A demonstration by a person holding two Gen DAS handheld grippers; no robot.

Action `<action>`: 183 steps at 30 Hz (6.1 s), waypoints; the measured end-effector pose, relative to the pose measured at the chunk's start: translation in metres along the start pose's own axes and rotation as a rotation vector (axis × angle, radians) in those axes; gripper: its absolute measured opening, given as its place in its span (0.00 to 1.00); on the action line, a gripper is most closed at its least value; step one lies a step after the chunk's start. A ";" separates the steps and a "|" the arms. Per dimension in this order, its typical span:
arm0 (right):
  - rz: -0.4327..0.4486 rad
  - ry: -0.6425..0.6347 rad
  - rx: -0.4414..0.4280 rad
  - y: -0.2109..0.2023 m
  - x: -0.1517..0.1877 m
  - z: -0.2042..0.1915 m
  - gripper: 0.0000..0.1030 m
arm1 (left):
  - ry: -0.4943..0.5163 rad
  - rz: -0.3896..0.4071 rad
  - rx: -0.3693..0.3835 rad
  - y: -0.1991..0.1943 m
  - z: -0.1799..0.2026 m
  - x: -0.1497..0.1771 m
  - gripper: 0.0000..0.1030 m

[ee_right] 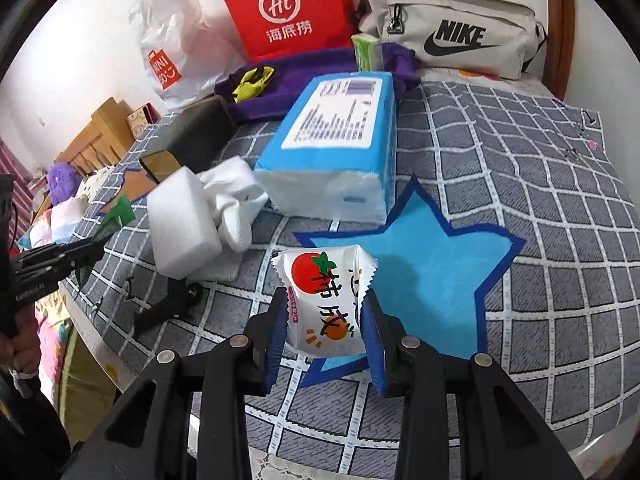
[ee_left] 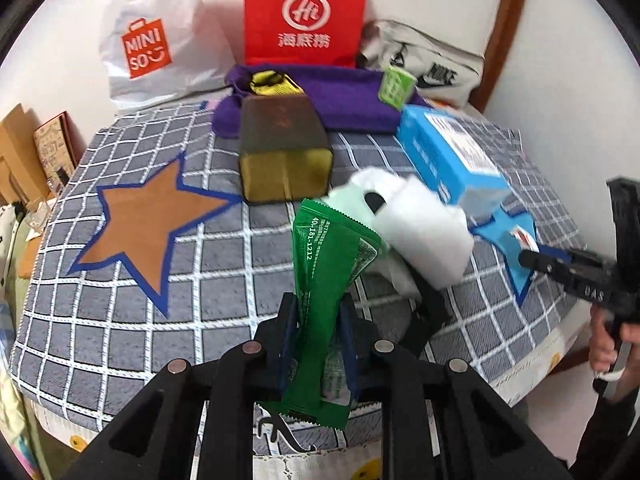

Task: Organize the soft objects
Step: 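Carry the wet-wipes packet with the left tool while the right tool carries the snack packet to the towel, then release the wet-wipes packet from the left tool while the right tool drops the snack packet on the towel, then grasp the white rectangular block with the right tool, then grasp the black watch strap with the left tool while the right tool holds the white block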

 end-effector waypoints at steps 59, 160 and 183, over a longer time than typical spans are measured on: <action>0.022 -0.091 -0.022 0.095 -0.249 0.008 0.35 | -0.214 0.048 0.057 0.090 -0.066 -0.218 0.20; 0.036 -0.305 -0.087 0.017 -0.054 -0.121 0.47 | -0.272 0.056 0.007 0.016 -0.057 -0.043 0.57; 0.093 -0.106 0.041 -0.021 -0.015 -0.019 0.47 | -0.067 -0.039 0.161 0.050 0.048 -0.017 0.44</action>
Point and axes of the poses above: each gripper's, at about its wrist camera, not at the fingertips, and y roughly the way its jaws point, z to its right, x to its underside, the point moved 2 cm from there along y, roughly the way its jaws point, and after that the axes turned 9 degrees about x, right-handed, at the moved point
